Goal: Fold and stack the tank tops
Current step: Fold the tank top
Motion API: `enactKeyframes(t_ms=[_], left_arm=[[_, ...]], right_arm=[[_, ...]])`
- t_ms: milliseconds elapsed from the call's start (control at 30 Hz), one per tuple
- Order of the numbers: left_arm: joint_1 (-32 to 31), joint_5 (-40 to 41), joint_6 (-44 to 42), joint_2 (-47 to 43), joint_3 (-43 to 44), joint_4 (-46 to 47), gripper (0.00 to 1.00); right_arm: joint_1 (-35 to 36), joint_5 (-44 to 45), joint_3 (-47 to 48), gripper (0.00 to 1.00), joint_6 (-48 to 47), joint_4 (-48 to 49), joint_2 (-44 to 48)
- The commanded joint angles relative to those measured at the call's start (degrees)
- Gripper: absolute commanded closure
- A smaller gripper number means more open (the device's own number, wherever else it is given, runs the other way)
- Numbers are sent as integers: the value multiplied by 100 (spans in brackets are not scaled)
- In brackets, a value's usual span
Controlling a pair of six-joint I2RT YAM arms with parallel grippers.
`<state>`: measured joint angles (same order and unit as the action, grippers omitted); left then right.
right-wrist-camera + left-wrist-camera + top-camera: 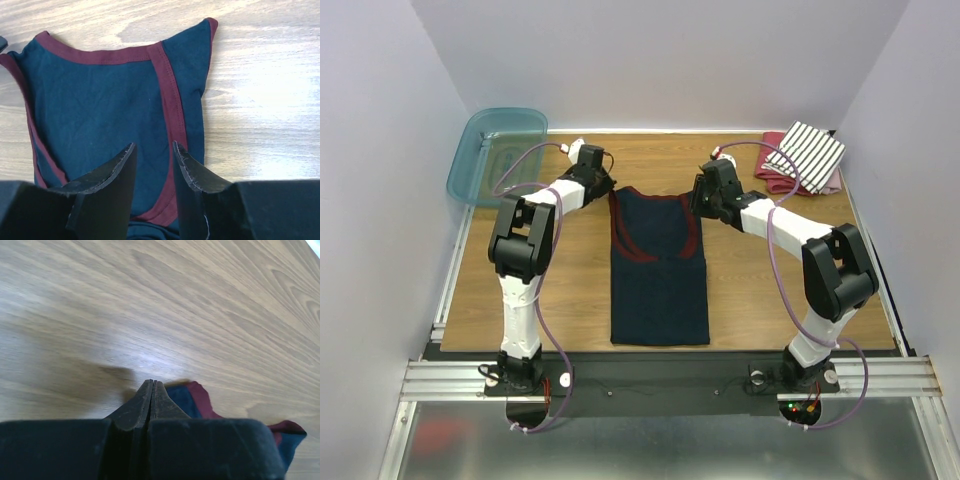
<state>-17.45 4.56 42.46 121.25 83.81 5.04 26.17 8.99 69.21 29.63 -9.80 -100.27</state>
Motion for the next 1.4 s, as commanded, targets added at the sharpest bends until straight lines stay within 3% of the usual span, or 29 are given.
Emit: enactKeyframes(t_ms=[0,600,867,1133,1367], left_arm=[[-91,-95,-62,-225,197,243,98],[-215,-271,193,557,382,357,99],[-215,-298,289,637,23,822,97],[-188,-306,-236,171,100,1289,78],[-153,-202,-756,-1083,-276,1378,66]], right_arm=[[-33,-38,40,60,52,163,25],[-33,-3,31,60,17,163,-125],[-33,-29,31,60,-18,172,-124],[-33,-143,356,59,-194,154,-107],[-42,-292,-37,43,-168,-126,542]])
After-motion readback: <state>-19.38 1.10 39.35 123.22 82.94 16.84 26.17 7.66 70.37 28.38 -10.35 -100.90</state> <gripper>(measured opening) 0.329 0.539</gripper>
